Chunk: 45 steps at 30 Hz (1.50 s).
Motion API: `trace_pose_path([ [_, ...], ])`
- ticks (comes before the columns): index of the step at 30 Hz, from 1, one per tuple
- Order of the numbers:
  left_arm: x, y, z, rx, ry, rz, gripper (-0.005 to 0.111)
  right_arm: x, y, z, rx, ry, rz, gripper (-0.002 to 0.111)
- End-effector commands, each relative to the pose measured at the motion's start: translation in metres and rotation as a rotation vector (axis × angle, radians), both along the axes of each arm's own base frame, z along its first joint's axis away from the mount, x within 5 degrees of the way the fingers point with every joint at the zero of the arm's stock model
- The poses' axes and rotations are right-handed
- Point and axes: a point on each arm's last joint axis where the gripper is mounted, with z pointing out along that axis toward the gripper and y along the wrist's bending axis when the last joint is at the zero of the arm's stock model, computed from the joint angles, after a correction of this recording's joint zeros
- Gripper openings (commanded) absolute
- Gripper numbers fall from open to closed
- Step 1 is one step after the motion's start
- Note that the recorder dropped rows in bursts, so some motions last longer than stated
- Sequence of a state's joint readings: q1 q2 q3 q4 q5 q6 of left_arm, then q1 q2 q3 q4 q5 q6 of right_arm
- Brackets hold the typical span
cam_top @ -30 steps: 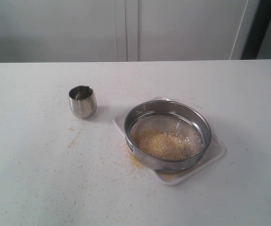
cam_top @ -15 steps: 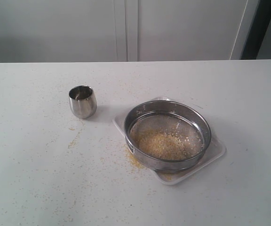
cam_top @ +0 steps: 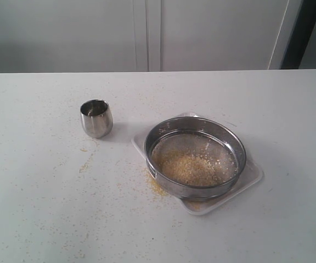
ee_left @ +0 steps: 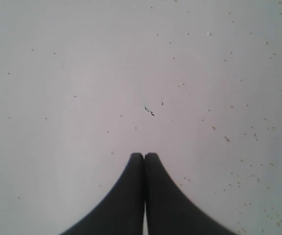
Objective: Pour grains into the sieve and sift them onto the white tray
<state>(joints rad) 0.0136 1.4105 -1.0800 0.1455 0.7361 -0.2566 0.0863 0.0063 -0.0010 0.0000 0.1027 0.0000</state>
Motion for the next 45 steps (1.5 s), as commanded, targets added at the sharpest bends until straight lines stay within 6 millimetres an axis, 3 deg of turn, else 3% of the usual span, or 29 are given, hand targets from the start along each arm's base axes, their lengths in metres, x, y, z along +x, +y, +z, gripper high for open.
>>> trace_pose_path([
  [1,-0.003,0.001,0.001,-0.005,0.007,0.013,0.0,-0.002,-0.001,0.019,0.089,-0.21,-0.003,0.0],
  [5,-0.003,0.001,0.001,-0.005,0.007,0.013,0.0,-0.007,-0.003,0.035,0.403,-0.369,0.039,0.0],
  [8,-0.003,0.001,0.001,-0.005,0.007,0.013,0.0,-0.011,-0.004,0.045,0.538,-0.477,0.084,0.0],
  [15,-0.003,0.001,0.001,-0.005,0.007,0.013,0.0,-0.027,-0.006,0.079,0.413,-0.734,0.084,0.0],
  [20,-0.003,0.001,0.001,-0.005,0.007,0.013,0.0,-0.022,-0.006,0.111,0.412,-0.735,0.085,0.0],
  [25,-0.003,0.001,0.001,-0.005,0.007,0.013,0.0,0.023,0.006,0.144,0.251,-0.598,0.104,0.0],
  [32,-0.003,0.001,0.001,-0.005,0.007,0.013,0.0,0.093,0.016,0.149,0.097,-0.295,0.098,0.0],
  [37,-0.003,0.001,0.001,-0.005,0.007,0.013,0.0,0.128,0.015,0.147,0.004,-0.056,0.048,0.0],
  [45,-0.003,0.001,0.001,-0.005,0.007,0.013,0.0,0.155,0.006,0.137,-0.181,0.285,-0.051,0.0],
])
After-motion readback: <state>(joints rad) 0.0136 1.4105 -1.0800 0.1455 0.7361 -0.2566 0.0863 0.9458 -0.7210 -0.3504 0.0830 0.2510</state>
